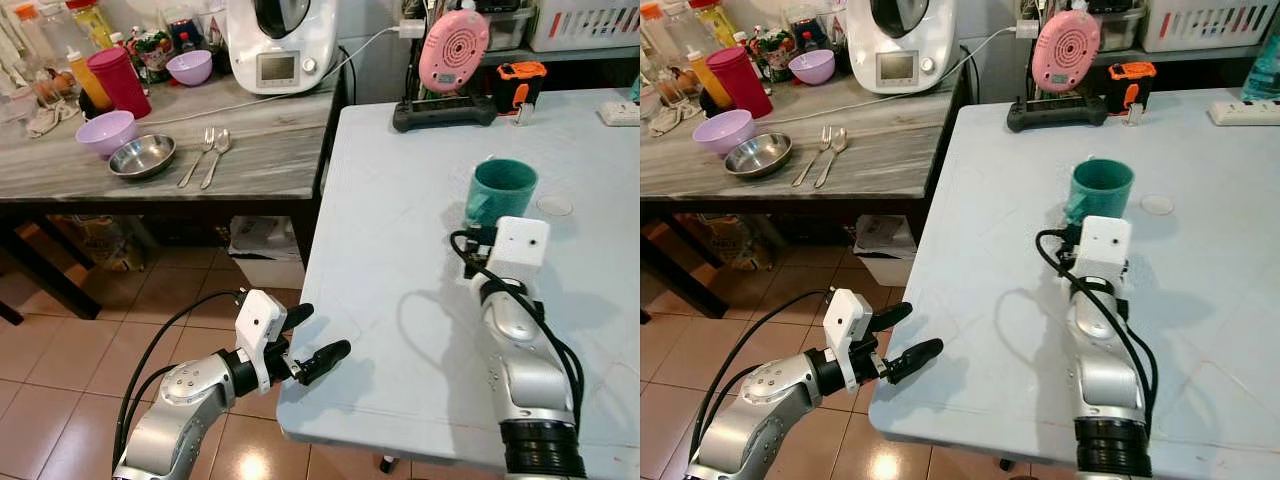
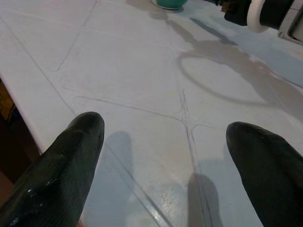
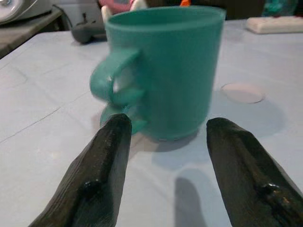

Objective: Setting the table

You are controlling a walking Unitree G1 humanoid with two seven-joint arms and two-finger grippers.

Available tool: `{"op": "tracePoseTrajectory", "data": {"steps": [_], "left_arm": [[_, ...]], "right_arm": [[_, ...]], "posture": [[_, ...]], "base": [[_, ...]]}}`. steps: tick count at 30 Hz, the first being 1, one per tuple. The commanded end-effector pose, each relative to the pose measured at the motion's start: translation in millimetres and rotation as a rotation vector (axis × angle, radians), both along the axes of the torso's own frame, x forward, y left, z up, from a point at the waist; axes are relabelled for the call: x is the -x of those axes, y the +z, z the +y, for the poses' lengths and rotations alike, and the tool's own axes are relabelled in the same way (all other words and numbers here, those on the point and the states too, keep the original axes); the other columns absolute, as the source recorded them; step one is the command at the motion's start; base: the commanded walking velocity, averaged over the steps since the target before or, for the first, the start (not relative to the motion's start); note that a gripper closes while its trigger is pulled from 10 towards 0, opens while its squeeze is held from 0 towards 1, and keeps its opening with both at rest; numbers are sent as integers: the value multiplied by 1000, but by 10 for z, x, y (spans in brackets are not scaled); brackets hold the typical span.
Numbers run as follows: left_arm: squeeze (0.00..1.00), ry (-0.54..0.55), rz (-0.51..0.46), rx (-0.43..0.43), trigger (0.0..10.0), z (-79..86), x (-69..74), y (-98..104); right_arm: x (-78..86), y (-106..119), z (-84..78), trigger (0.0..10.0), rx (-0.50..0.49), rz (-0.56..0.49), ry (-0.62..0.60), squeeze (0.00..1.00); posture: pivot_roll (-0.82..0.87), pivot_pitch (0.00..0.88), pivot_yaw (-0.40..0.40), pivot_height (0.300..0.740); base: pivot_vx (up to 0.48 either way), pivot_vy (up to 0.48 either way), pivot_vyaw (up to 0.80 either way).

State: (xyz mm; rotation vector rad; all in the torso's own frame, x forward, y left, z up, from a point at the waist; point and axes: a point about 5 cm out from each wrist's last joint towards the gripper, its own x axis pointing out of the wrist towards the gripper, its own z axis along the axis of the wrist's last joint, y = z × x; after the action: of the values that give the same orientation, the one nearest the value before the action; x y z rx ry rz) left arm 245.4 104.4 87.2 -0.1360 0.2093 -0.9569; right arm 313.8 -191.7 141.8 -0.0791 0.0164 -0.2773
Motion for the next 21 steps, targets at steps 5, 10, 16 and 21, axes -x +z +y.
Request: {"op": "tracePoseTrajectory", "data": {"steps": [5, 10, 16, 21], "left_arm": [[0, 6, 0, -26, 10000, 79, -19, -15], [0, 8, -2, -30, 10000, 87, -38, -14], [0, 10, -8, -34, 10000, 91, -48, -8], [0, 12, -14, -35, 10000, 96, -49, 0]], "right_arm": [[71, 13, -125, 0, -1, -8, -33, 0], [102, -10, -118, 6235, -4, -3, -32, 0], [113, -42, 31, 10000, -29, 1, 6, 0], [164, -104, 187, 10000, -52, 15, 53, 1000]], "posture": [[-275, 54, 159, 740], [-274, 48, 160, 740], [-269, 44, 160, 740], [-264, 42, 156, 740]], "base": [[0, 0, 0], [0, 0, 0], [0, 0, 0], [0, 0, 0]]}}
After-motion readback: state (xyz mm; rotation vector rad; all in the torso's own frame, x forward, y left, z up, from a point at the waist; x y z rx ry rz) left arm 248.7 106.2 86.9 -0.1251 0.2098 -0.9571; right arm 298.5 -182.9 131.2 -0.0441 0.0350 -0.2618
